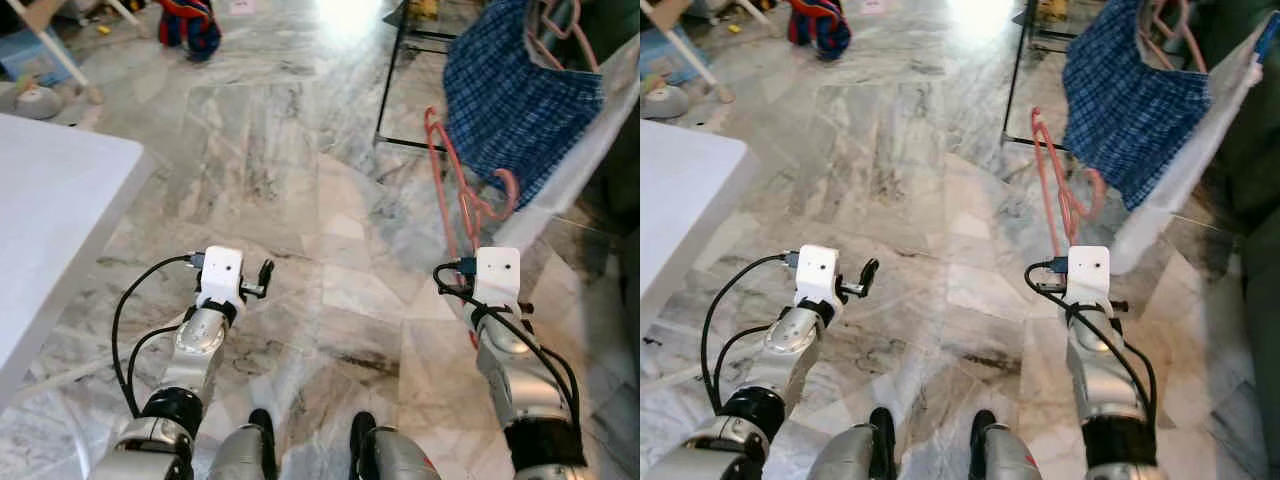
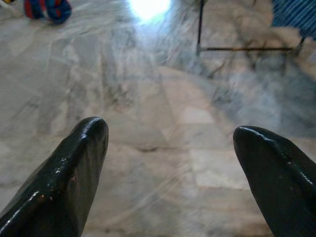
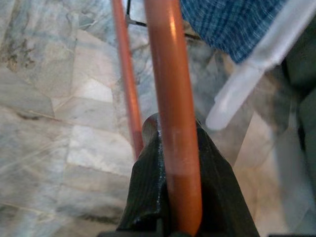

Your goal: Hang hanger

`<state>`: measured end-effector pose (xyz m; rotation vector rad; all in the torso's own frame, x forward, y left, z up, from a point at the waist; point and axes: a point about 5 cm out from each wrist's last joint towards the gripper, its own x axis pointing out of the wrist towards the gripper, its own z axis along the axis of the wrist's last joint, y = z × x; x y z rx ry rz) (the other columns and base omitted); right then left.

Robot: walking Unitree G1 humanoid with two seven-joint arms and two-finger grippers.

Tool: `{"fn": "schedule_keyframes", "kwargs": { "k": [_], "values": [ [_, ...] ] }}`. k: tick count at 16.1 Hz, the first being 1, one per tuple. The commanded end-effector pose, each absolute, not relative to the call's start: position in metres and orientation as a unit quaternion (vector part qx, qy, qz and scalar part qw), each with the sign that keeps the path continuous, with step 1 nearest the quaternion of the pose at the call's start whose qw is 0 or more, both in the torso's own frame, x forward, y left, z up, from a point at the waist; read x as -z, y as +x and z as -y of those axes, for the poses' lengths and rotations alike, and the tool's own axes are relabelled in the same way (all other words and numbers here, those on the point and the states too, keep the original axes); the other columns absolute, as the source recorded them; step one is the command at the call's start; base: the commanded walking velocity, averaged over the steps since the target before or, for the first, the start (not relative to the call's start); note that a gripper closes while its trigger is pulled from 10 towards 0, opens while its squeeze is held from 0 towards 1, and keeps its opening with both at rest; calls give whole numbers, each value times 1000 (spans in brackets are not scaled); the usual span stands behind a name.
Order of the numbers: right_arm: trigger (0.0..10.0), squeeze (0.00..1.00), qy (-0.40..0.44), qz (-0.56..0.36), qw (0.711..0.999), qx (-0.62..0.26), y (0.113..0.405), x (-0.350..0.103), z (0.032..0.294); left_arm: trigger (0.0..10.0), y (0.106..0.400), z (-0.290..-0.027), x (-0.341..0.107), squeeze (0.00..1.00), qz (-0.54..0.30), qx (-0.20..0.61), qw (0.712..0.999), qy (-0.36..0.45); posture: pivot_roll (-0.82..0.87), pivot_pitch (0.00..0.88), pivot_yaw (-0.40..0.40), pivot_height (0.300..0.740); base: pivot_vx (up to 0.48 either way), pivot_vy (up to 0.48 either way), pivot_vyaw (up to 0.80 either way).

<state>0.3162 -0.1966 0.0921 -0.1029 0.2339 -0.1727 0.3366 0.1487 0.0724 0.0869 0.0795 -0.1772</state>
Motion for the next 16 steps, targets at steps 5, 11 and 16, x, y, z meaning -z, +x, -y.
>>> {"fn": "schedule_keyframes", "kwargs": {
  "k": [5,11,16],
  "values": [
    [10000,0,-1,-151,984,98,302,-86,186,10000,336,-135,-82,0,-23,117,993,3,-57,233,-25,740,113,0,-318],
    [10000,0,3,-150,984,91,308,-93,186,10000,338,-124,-85,0,-32,142,989,-5,-76,221,-20,740,357,0,-184],
    [10000,0,9,-152,985,84,320,-99,186,10000,337,-122,-83,0,-41,147,988,-10,-66,191,-23,740,386,0,0]
  ]
}}
